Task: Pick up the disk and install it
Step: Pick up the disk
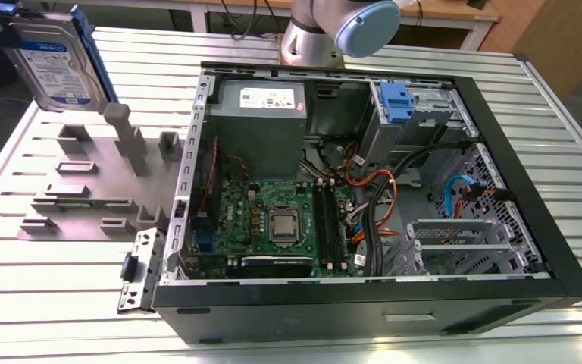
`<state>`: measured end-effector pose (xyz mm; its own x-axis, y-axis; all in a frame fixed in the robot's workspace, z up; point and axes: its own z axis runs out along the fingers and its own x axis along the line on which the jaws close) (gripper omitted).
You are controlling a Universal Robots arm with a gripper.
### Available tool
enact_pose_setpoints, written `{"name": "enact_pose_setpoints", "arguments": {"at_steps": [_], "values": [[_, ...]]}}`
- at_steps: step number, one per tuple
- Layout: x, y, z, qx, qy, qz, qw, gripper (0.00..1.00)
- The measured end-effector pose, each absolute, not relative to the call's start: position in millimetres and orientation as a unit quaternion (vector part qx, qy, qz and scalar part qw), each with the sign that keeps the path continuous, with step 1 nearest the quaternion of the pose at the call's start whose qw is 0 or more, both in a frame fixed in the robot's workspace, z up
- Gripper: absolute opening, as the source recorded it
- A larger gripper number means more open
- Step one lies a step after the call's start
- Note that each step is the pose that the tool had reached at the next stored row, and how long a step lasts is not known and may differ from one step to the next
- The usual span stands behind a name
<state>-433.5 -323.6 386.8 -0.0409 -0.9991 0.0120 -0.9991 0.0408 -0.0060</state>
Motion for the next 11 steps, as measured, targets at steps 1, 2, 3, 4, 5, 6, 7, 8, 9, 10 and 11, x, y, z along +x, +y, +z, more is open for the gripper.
{"name": "enact_pose_setpoints", "arguments": {"at_steps": [1,2,3,4,5,6,7,8,9,10,11], "values": [[-433.6,-323.6,387.4,0.693,-0.721,0.006,0.002,0.36],[-433.6,-323.6,388.0,0.693,-0.721,0.006,0.002,0.36],[-433.6,-323.6,388.6,0.693,-0.721,0.006,0.002,0.36],[-433.6,-323.6,389.2,0.692,-0.721,0.006,0.002,0.36],[-433.6,-323.7,389.6,0.693,-0.721,0.006,0.002,0.36],[-433.6,-323.6,389.7,0.692,-0.721,0.006,0.002,0.36],[-433.6,-323.6,389.7,0.693,-0.721,0.006,0.002,0.36],[-433.5,-323.6,389.7,0.693,-0.721,0.006,0.002,0.36],[-433.5,-323.6,389.7,0.693,-0.721,0.006,0.002,0.36],[-433.5,-323.6,389.8,0.693,-0.721,0.006,0.002,0.36],[-433.6,-323.7,389.9,0.693,-0.721,0.006,0.002,0.36]]}}
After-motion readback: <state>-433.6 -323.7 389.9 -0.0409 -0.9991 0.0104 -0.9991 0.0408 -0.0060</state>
